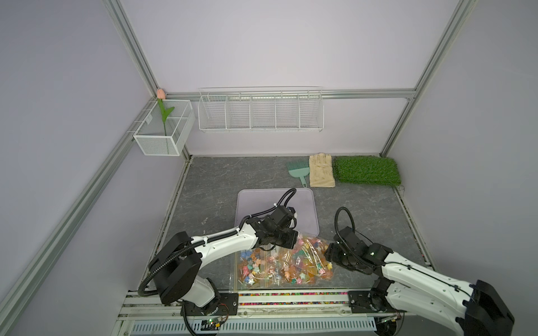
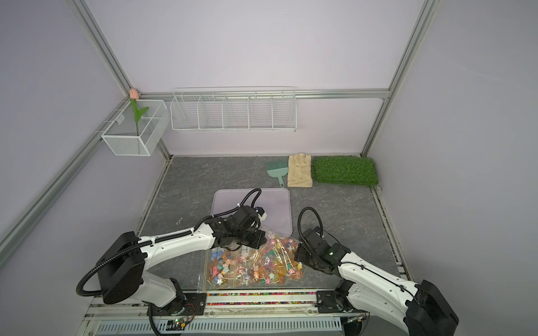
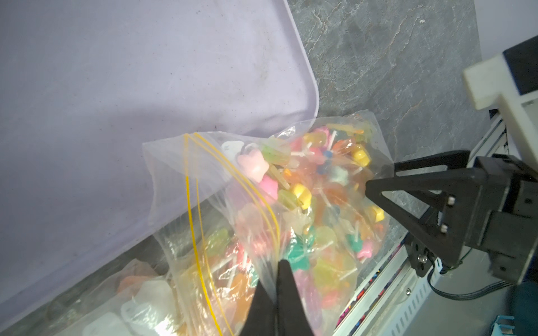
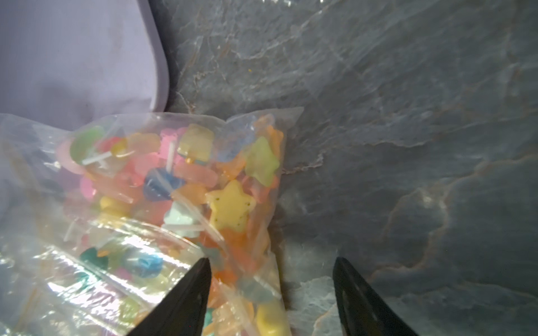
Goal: Pour candies out of the ziploc bag
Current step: Pick up the ziploc bag.
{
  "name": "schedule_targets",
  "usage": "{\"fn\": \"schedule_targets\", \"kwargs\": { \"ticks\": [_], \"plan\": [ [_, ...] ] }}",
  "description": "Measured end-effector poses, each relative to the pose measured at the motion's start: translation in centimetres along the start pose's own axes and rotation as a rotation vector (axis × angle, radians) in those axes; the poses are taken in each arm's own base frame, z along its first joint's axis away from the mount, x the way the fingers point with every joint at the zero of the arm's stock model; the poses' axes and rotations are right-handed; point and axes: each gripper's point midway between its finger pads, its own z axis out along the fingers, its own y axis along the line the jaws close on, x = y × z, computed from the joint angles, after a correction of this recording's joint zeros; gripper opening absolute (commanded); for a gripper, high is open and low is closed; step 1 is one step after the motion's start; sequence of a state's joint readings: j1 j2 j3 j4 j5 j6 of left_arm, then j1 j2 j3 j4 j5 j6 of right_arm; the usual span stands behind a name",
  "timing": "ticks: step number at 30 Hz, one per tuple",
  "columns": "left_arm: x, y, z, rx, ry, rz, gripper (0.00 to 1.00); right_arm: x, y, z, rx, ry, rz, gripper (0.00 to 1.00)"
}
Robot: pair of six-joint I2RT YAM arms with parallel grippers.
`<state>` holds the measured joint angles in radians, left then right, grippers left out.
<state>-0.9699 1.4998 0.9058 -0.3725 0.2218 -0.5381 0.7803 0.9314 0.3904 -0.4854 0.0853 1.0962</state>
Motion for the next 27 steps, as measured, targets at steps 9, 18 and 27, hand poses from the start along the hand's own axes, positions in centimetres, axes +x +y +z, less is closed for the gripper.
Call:
{"fn": "schedule_targets", "kwargs": {
  "ticks": [9,18,27],
  "plan": [
    [0.2,0.2,0.3,-0.006,0.009,-0.003,0.0,-0.2,1.5,0.4,-0.079,-0.01,-0.006,0.49],
    [0.2,0.1,0.3,-0.005,0.01,-0.004,0.0,-0.3,2.0,0.4,-0.101,-0.014,-0.01,0.23],
    [0.3,0.0,0.3,-0.005,0.012,-0.006,0.0,-0.4,1.9,0.1,-0.108,-0.022,-0.017,0.06]
  ]
}}
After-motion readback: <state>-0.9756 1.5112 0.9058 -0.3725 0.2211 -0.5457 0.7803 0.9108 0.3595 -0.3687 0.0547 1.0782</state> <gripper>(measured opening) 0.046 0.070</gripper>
